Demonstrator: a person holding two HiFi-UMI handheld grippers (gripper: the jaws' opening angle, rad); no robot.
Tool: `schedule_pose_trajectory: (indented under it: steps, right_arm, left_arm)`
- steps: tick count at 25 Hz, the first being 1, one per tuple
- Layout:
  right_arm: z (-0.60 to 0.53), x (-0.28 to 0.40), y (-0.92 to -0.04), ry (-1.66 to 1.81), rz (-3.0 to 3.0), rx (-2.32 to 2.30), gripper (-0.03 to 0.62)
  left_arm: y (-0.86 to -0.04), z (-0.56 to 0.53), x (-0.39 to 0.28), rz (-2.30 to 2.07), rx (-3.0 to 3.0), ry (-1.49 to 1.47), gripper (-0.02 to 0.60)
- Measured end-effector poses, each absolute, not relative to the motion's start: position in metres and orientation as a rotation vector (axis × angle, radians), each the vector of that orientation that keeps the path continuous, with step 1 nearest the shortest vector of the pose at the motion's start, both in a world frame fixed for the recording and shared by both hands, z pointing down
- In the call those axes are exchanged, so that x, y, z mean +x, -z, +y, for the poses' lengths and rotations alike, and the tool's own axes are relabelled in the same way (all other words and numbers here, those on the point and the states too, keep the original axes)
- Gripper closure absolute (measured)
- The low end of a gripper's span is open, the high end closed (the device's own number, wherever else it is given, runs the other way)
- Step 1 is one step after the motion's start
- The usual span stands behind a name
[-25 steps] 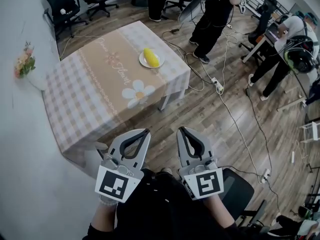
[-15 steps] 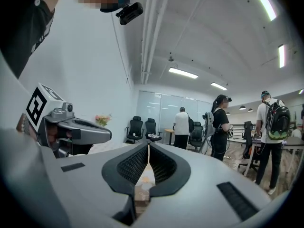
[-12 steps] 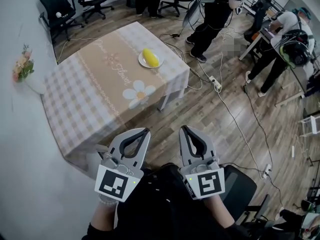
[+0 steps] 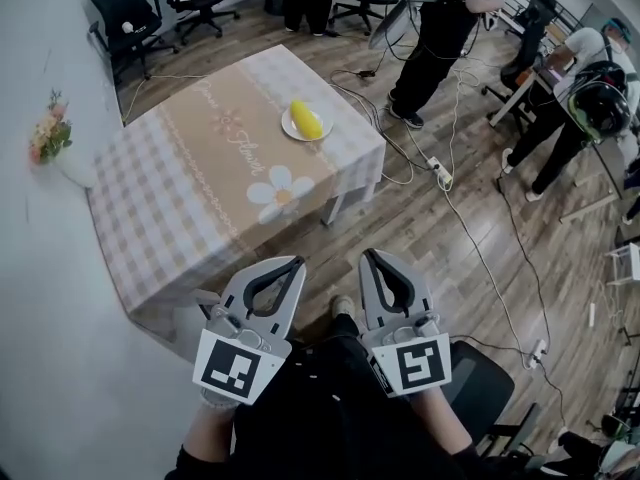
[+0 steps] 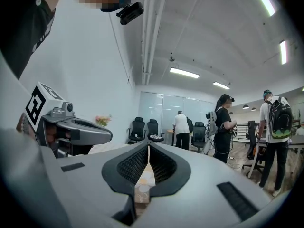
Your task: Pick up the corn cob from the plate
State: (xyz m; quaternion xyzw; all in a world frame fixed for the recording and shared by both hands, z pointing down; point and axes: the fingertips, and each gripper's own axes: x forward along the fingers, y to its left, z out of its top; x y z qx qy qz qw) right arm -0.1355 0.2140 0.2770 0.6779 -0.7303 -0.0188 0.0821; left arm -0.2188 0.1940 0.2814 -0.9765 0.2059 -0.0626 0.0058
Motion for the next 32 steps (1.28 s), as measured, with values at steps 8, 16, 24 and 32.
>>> schedule_pose_trajectory:
  steps: [8,16,24,32]
  right_arm:
    - [0.187,-0.080,-0.273,0.047,-2.242,1.980,0.549]
    - [0.162,-0.036,-0.265,0.068,-2.306,1.922,0.549]
    - [0.145,0.013,-0.269,0.047,-2.342,1.879,0.549]
    - [0.136,0.051,-0.269,0.060,-2.389,1.846,0.549]
  left_arm:
    - [-0.270,0.177,-0.159,0.688,-3.041,0.204,0.569]
    - [-0.264,0.157,-0.114,0.767,-3.019,0.219,0.569]
    - [-0.263,0.138,-0.074,0.874,-3.015,0.203,0.569]
    - [-0.258,0.122,-0.045,0.984,-2.983,0.174,0.569]
